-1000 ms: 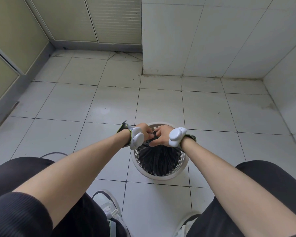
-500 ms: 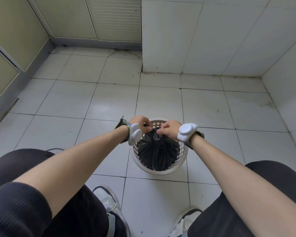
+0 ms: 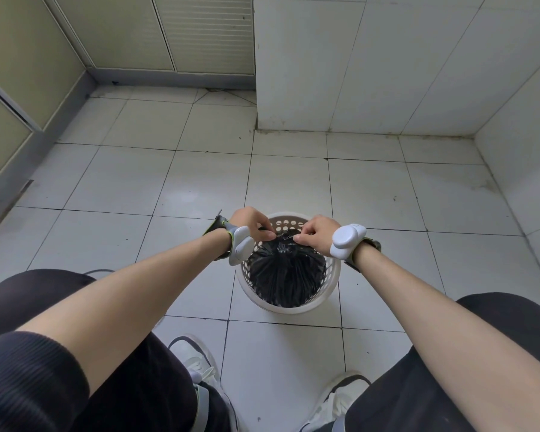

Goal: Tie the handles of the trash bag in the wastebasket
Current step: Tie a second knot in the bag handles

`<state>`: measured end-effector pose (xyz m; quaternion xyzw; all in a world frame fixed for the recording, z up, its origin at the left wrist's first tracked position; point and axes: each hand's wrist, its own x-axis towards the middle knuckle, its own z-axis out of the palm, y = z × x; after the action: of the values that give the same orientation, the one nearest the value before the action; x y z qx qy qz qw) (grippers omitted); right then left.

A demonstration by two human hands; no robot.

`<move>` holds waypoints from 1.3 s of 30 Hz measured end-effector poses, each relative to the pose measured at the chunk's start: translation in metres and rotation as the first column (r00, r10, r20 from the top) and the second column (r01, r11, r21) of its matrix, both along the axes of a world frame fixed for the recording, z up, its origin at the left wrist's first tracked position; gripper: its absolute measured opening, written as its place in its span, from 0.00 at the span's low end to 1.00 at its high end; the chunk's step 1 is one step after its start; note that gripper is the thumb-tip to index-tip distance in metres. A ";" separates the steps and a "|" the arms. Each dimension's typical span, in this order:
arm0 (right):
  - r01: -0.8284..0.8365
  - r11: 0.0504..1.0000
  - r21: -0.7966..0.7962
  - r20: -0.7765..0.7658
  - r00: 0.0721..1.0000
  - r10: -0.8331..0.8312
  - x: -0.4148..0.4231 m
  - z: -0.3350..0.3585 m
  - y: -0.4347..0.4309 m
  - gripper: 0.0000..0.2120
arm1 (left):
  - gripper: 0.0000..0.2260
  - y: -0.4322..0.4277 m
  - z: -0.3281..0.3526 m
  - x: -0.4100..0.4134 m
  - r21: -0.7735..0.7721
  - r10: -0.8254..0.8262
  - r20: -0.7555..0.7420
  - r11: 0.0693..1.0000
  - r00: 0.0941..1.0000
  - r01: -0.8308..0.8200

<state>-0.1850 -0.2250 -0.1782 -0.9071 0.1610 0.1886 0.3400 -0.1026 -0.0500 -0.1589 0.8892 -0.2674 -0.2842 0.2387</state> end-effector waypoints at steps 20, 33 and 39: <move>-0.089 0.967 -0.240 -0.054 0.996 0.078 -0.011 -0.004 -0.010 0.14 | 0.07 0.017 -0.030 0.015 0.123 0.009 0.046 0.992 0.999 -0.014; -0.055 0.929 -0.365 -0.096 0.995 0.021 -0.019 -0.025 -0.020 0.13 | 0.06 0.031 -0.044 0.028 0.228 0.002 0.074 0.973 0.997 -0.019; -0.043 0.909 -0.414 -0.113 0.994 -0.004 -0.022 -0.037 -0.026 0.12 | 0.05 0.028 -0.049 0.026 0.246 0.004 0.097 0.969 0.995 -0.028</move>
<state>-0.2070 -0.2514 -0.2147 -0.9483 0.2071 0.2037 0.1277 -0.0770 -0.0215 -0.2083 0.9268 -0.2340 -0.2702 0.1155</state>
